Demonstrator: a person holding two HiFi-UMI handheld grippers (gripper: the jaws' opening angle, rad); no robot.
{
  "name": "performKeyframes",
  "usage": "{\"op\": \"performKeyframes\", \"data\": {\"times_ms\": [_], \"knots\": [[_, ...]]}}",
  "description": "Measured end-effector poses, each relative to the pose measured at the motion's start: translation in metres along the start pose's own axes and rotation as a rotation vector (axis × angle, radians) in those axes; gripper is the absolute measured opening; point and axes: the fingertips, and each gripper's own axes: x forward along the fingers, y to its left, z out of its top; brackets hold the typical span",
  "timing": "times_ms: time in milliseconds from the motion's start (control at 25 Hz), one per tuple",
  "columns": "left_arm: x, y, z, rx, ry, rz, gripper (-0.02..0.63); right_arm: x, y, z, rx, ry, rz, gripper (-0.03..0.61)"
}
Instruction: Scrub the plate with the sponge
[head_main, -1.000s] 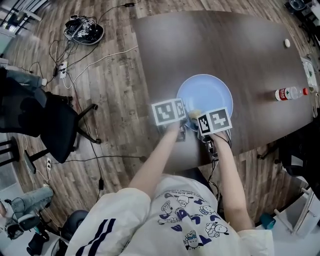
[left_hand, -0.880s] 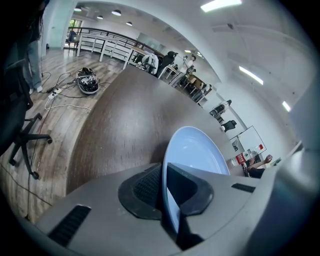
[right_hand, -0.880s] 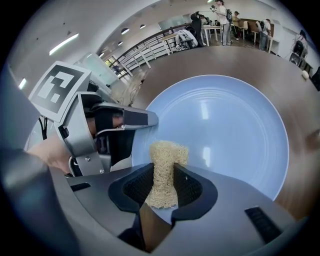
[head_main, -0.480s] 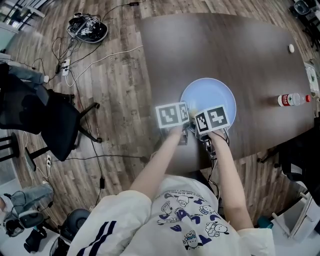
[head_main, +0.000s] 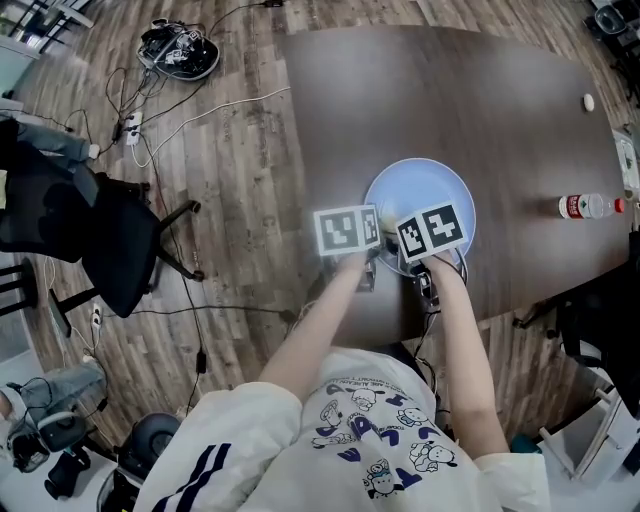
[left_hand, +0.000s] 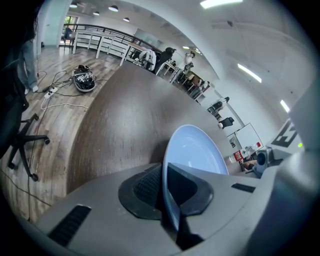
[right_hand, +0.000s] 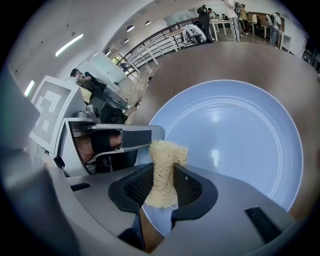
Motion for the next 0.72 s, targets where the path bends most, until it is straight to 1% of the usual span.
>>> {"op": "performKeyframes", "data": {"times_ms": [160, 480, 720], "knots": [[0.000, 0.000, 0.001, -0.011, 0.004, -0.004, 0.029, -0.002, -0.002, 0.003, -0.011, 0.014, 0.011, 0.120], [0.000, -0.003, 0.002, 0.005, 0.014, 0.001, 0.029, -0.005, -0.005, 0.004, -0.036, 0.042, 0.049, 0.120], [0.000, -0.002, 0.002, 0.024, 0.018, 0.012, 0.029, -0.007, -0.012, 0.009, -0.048, 0.035, 0.020, 0.120]]}}
